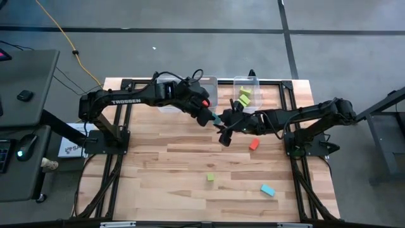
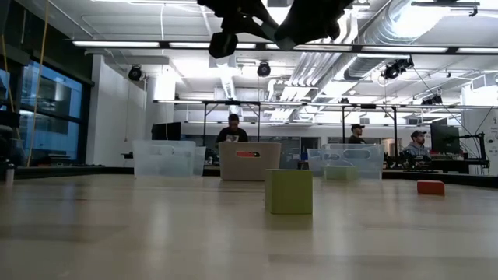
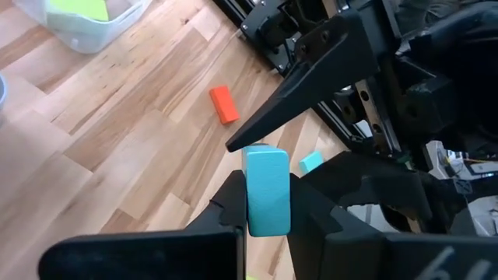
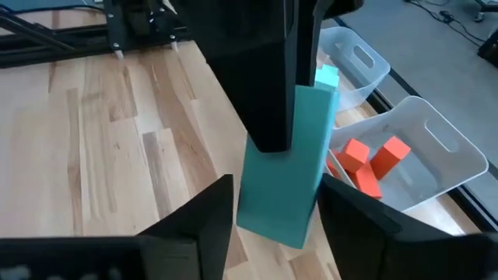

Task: Sort & place blocks by color
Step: Put the small blue rectangular block into the left transparent bin

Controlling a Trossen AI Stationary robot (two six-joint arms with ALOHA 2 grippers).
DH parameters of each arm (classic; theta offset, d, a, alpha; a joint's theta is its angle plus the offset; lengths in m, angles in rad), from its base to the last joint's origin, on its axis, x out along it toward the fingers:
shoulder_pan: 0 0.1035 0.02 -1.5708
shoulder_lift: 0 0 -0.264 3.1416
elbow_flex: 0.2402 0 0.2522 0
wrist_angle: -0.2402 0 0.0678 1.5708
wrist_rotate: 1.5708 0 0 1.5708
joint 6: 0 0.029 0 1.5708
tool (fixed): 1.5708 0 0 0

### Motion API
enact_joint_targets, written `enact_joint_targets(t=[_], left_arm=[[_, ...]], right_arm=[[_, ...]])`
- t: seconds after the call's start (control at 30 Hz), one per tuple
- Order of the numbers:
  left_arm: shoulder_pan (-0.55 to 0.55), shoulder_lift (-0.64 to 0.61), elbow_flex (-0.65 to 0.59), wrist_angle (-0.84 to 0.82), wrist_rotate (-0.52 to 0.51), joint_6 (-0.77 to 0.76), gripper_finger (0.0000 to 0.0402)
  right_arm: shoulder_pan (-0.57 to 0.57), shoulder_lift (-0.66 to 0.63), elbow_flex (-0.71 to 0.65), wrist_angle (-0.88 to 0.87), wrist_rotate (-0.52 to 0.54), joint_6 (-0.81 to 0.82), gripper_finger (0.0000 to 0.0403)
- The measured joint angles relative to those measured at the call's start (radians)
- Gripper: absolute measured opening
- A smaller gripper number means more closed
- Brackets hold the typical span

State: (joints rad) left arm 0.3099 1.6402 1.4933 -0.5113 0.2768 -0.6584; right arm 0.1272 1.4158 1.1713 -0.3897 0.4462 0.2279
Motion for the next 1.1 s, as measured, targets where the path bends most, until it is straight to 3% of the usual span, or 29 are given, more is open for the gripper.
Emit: enact_joint_targets(t=[0.5, 0.87, 1.1], left_arm=[[0.010, -0.003, 0.000, -0.042, -0.004, 0.100, 0.0032], [0.065, -0.023, 0.001, -0.130, -0.004, 0.221, 0.0032], [0.157, -0.065, 0.001, -0.229, -0.031, 0.340, 0.0032]], right_arm=[[0.000, 0.000, 0.000, -0.008, 0.022, 0.117, 0.0223], [-0.003, 0.000, 0.000, -0.020, 0.060, 0.244, 0.0225], [-0.003, 0.000, 0.000, -0.032, 0.069, 0.318, 0.0225]])
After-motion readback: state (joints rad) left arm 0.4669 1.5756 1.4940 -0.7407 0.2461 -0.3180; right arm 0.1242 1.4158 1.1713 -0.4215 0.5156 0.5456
